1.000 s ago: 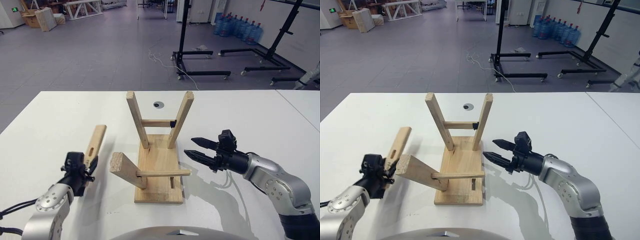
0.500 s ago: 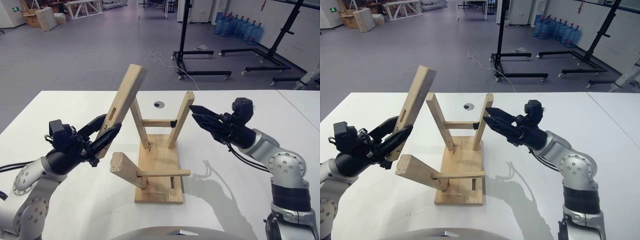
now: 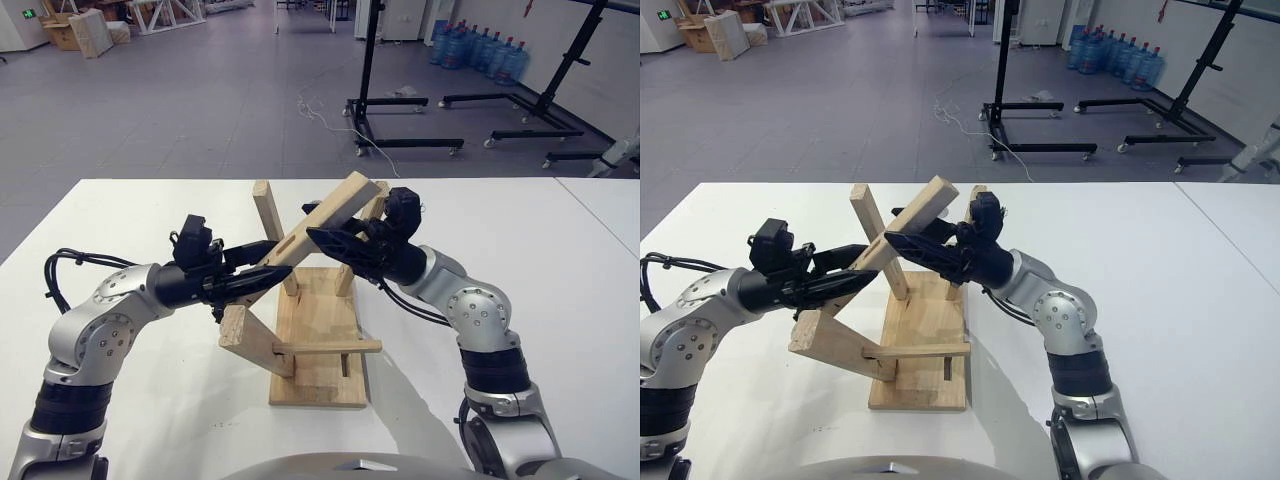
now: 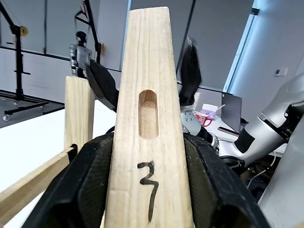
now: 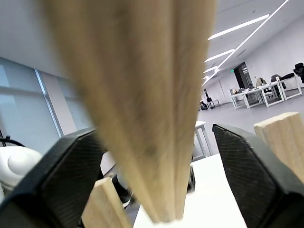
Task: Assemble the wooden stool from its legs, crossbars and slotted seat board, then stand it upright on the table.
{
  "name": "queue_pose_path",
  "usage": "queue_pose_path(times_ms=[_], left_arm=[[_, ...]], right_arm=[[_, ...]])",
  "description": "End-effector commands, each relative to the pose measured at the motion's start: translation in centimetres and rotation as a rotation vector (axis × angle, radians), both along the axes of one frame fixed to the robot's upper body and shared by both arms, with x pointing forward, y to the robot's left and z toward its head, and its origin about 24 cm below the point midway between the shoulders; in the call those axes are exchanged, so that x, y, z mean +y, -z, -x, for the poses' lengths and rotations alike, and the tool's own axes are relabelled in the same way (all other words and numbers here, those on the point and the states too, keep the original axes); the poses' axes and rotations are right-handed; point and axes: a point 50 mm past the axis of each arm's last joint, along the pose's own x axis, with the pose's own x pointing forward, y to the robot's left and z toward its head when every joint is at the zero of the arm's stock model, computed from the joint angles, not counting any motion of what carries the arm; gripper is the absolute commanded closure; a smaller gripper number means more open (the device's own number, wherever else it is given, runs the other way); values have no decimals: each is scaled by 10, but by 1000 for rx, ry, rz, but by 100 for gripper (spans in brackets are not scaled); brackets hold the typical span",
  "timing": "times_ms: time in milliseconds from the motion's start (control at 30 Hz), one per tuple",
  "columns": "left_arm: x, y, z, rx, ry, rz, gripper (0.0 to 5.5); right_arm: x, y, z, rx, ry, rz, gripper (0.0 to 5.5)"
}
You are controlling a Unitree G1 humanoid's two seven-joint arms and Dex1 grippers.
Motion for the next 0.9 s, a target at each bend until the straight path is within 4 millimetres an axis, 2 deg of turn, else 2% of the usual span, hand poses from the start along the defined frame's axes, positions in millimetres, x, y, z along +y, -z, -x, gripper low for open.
queue_pose_path(times_ms=[33,267,500,533,667,767,900], left_arm=[[0,0,-2,-12,4,-27,345],[2,-2,0,-17,1,-5,345],[3,-3,-1,31,-7,39,345],[4,-2,-2,40,-24,36,308],[7,-2,-4,53,-80,44,261],[17,-1,1,67,-149,47,221],[43,1,20,68,-297,73,205]], right_arm=[[-2,-5,-1,-10,-13,-30,230],[-4,-3,0,-12,-24,-26,335],[-6,-9,-5,-63,24,-49,339],[-7,-10,-5,-69,30,-52,342],[-12,-13,-3,-84,20,-44,343],[-30,-21,-2,-99,31,-38,343],[-80,-34,3,-137,119,65,343]])
